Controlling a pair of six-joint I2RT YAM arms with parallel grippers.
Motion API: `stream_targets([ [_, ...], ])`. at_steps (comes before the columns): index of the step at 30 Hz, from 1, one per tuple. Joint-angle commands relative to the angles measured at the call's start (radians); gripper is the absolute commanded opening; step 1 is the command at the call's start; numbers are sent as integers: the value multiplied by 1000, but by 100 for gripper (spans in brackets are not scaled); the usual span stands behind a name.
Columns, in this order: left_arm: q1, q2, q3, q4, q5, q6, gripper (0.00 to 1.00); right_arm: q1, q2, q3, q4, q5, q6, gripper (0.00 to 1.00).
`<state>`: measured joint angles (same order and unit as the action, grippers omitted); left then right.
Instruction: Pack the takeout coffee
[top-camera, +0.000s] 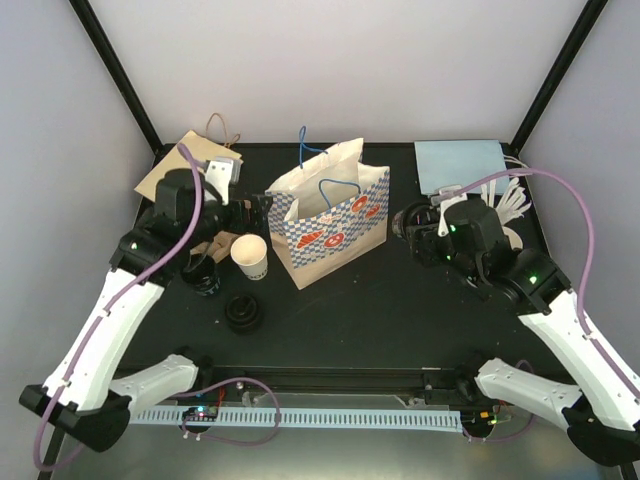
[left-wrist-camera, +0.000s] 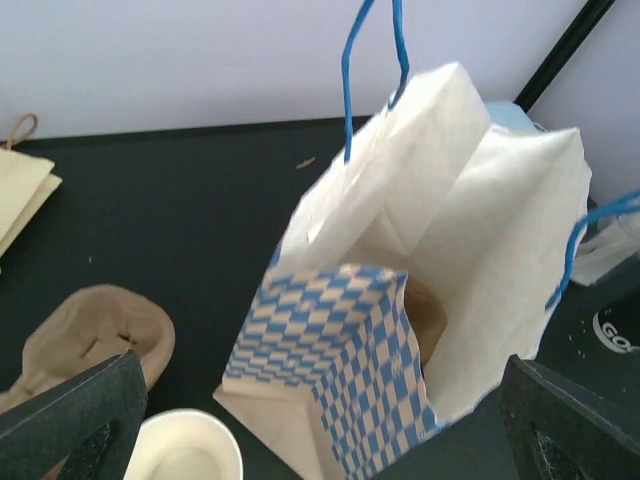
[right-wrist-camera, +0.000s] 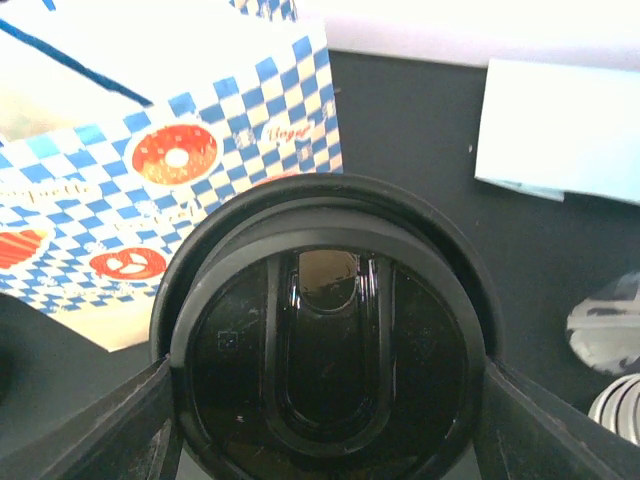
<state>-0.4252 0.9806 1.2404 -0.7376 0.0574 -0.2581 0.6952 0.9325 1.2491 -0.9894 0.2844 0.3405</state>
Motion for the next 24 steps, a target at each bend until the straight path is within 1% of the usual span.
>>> stream_targets([
  [1,57,77,112,-40,102,42,99,4,11,72,-12,62,-39,74],
  [5,101,124,142,-36,168,76,99,3,33,98,-3,65,-60,74],
  [8,110,183,184,-57,184,127,99,3,34,104,34,54,-83,74],
  [12,112,281,261,-95,240,202,99,3,58,145,63,48,-108,74],
  [14,112,344,315,-114,231,222,95,4,84,183,63,43,-117,74],
  [16,114,382,352,-113,198,228,93,4,108,220,60,44,-120,73],
  [20,114,458,398,-81,258,278,93,4,142,281,74,42,-147,73],
  [24,114,615,546,-163,312,315,90,4,187,340,80,41,-174,73],
])
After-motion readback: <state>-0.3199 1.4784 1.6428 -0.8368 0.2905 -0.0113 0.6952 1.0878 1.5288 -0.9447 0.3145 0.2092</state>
